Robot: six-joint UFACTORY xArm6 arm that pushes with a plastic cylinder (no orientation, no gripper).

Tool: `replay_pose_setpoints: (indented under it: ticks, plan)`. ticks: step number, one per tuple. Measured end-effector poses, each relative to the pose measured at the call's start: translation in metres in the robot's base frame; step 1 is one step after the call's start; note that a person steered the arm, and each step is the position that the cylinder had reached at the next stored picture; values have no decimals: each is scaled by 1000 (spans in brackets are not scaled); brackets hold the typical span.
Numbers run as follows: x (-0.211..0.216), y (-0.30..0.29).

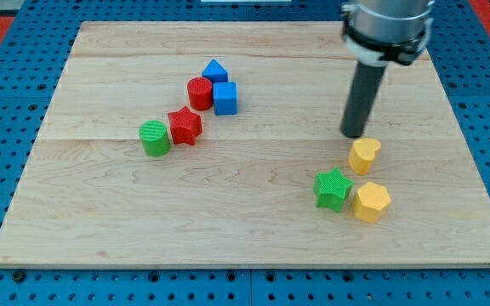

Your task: Drag the blue cube top left of the yellow heart

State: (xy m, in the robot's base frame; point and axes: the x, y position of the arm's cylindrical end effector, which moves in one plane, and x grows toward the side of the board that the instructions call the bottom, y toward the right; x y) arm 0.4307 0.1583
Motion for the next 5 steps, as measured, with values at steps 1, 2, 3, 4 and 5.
replay_pose_setpoints:
  ticks: [1, 2, 3, 4, 5]
  plan:
    - [48, 22]
    - [48, 5]
    - [-16, -5]
    - [-66, -81]
    - [-105, -157]
